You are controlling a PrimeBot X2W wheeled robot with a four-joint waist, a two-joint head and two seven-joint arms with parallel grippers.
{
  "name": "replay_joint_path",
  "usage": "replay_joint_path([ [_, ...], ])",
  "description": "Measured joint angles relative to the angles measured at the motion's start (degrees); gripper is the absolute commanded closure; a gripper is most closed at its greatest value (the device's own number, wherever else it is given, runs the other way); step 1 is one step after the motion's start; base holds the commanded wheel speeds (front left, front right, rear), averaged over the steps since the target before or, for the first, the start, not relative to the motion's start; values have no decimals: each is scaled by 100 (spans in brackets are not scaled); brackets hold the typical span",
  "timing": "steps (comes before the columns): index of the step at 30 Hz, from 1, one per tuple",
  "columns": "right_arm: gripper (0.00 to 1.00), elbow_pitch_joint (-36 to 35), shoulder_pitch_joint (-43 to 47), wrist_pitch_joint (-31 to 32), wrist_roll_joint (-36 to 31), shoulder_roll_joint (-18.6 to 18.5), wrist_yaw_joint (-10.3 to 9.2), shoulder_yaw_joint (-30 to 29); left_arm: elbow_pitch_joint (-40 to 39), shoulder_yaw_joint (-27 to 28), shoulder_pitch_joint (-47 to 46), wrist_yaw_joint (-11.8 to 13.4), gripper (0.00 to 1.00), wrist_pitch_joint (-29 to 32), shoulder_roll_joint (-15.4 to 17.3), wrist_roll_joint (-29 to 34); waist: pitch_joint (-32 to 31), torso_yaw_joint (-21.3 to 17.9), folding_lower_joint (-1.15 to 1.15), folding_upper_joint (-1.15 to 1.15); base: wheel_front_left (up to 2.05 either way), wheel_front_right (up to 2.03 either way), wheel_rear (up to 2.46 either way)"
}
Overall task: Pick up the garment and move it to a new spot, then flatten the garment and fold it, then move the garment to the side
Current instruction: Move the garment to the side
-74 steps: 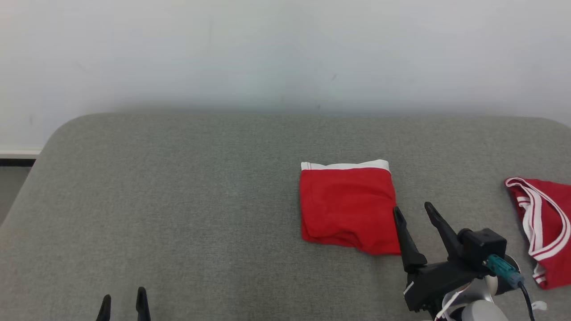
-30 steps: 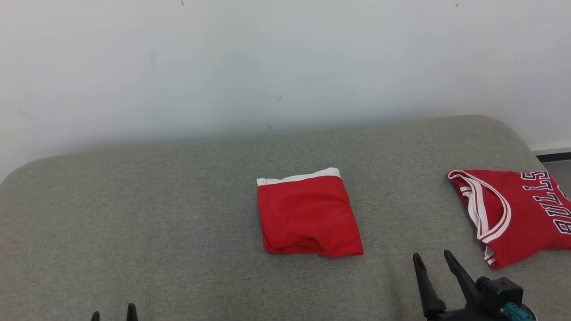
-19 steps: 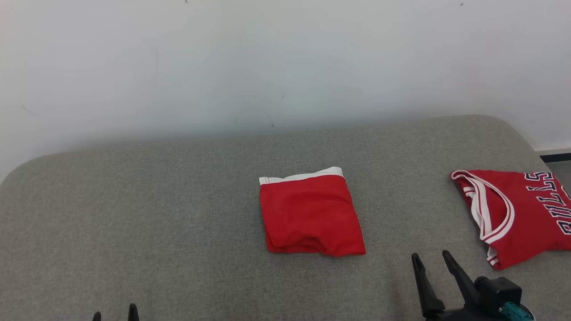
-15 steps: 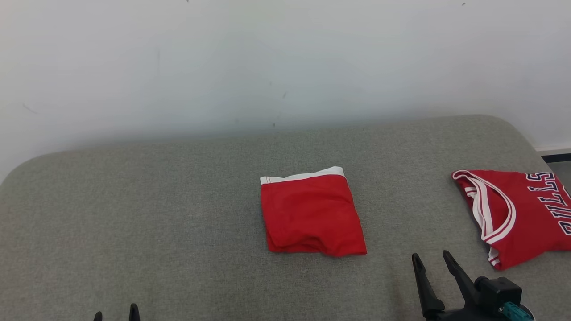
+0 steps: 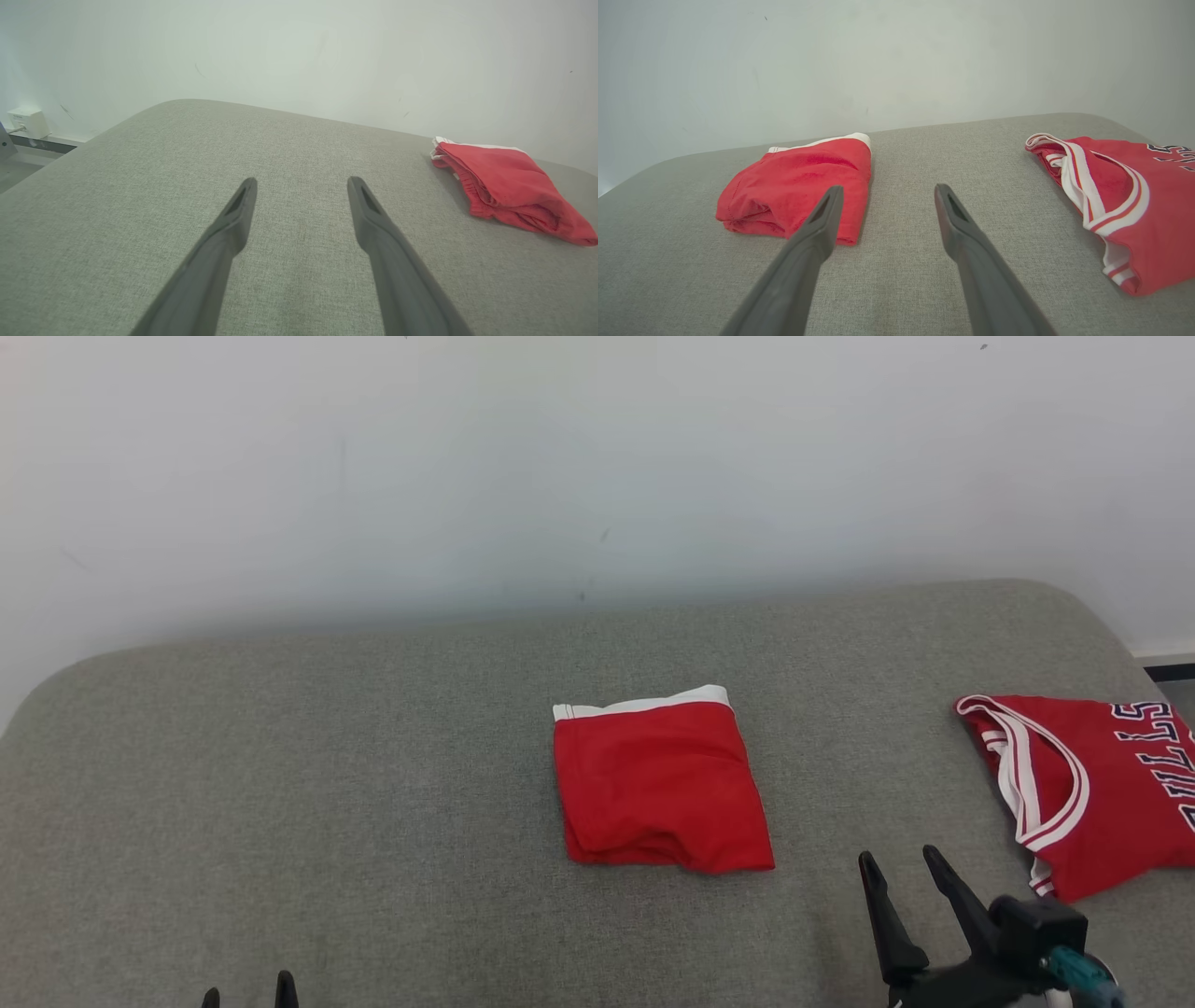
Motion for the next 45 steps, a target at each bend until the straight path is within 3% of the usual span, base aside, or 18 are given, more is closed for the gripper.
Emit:
replay_joint_path([
  [2,0,-24,-90,126,-1,-29,0,18,-1,-20,0,7,0,0,0,-27,10,4,0,0,0,0,0],
  [7,0,-188,-471,1280,126,-96,0,26,4,-91,-15,5,0,1,0,-25,54,75,0,1,0,0,0],
  [12,0,-330,-944,3002,407,-213,0,38,-25,-135,-38,-2,0,1,1,15,133,178,0,1,0,0,0],
  [18,0,-216,-1592,4795,544,-265,0,-416,-199,-333,-144,11,0,0,-2,34,279,404,0,0,0,0,0],
  [23,0,85,-2036,5684,278,-260,0,-821,-263,-483,-246,84,0,0,0,18,482,654,0,1,0,0,0],
  [31,0,359,-2560,6094,-126,-154,0,-1323,-321,-751,-564,103,0,1,0,-77,932,1071,1,1,0,0,0],
  [45,0,705,-2707,6002,-516,51,0,-1731,-336,-1000,-926,107,0,1,1,-175,1621,1640,0,0,0,0,0],
])
